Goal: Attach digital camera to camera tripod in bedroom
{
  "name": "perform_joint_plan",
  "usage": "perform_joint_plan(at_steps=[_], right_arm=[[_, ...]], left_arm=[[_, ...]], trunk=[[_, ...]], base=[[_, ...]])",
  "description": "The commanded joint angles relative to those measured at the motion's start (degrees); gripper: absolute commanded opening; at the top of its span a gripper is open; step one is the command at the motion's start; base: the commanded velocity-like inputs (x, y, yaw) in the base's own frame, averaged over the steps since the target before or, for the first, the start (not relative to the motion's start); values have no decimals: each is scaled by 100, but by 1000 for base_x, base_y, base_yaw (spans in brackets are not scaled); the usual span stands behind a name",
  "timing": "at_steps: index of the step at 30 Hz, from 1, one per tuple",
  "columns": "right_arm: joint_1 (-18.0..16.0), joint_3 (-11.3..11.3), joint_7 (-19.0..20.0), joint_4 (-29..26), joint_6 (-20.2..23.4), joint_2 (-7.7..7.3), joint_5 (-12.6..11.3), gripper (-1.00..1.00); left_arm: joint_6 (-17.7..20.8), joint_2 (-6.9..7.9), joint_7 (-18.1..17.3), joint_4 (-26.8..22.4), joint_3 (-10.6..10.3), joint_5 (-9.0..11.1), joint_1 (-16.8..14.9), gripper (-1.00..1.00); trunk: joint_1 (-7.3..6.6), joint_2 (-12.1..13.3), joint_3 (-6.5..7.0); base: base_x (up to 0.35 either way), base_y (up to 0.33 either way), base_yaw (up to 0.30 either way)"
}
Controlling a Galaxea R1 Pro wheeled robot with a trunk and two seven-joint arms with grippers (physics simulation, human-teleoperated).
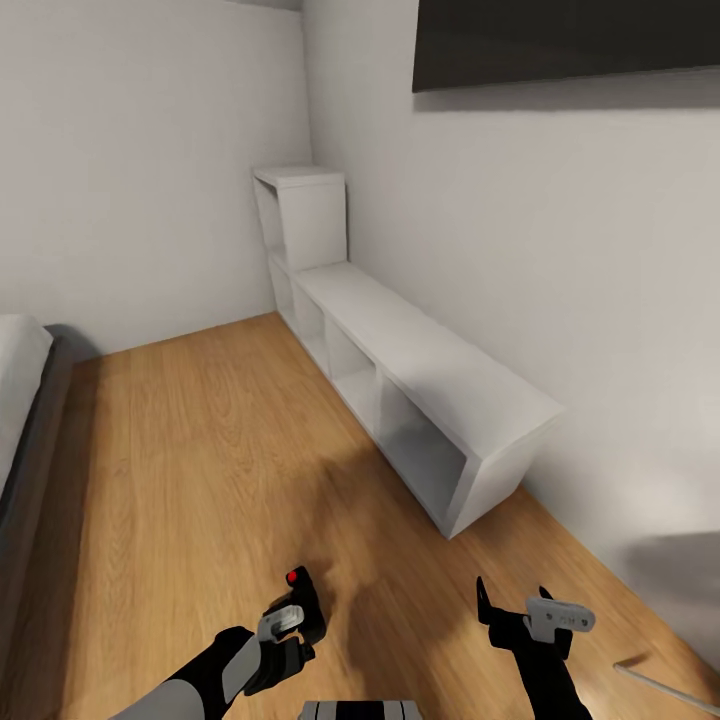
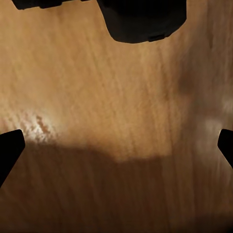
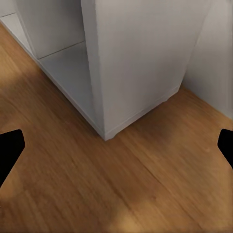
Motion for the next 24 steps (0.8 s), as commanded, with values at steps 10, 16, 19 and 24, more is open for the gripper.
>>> perform_joint_plan(at_steps=[10, 16, 19, 24], right_arm=[[1, 4, -22, -4, -2, 1, -3, 100], [1, 4, -22, -4, -2, 1, -3, 100], [1, 3, -22, -4, -2, 1, -3, 100], [1, 1, -22, -6, -2, 1, -3, 100]], left_arm=[[30, 0, -7, 4, 12, 5, 0, 100], [30, 0, -7, 8, 12, 5, 0, 100], [30, 0, -7, 9, 12, 5, 0, 100], [30, 0, -7, 9, 12, 5, 0, 100]], trunk=[[-1, -1, -3], [-1, -1, -3], [-1, -1, -3], [-1, -1, -3]], base=[[0, 0, 0], [0, 0, 0], [0, 0, 0], [0, 0, 0]])
